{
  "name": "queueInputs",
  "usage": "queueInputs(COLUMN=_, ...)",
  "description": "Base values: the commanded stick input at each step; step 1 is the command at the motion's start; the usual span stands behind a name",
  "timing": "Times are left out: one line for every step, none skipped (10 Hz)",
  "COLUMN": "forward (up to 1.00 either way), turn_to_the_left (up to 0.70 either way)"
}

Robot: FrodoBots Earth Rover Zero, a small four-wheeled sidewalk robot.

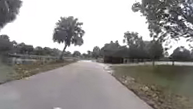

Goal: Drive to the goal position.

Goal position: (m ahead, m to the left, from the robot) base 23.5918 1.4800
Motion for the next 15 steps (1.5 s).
queueInputs(forward=0.85, turn_to_the_left=0.0)
queueInputs(forward=0.85, turn_to_the_left=0.0)
queueInputs(forward=0.85, turn_to_the_left=0.0)
queueInputs(forward=0.85, turn_to_the_left=0.0)
queueInputs(forward=0.85, turn_to_the_left=0.0)
queueInputs(forward=0.85, turn_to_the_left=0.0)
queueInputs(forward=0.85, turn_to_the_left=0.0)
queueInputs(forward=0.85, turn_to_the_left=0.0)
queueInputs(forward=0.85, turn_to_the_left=0.0)
queueInputs(forward=0.85, turn_to_the_left=0.0)
queueInputs(forward=0.85, turn_to_the_left=0.0)
queueInputs(forward=0.85, turn_to_the_left=0.15)
queueInputs(forward=0.85, turn_to_the_left=0.24)
queueInputs(forward=0.85, turn_to_the_left=0.0)
queueInputs(forward=0.85, turn_to_the_left=0.0)
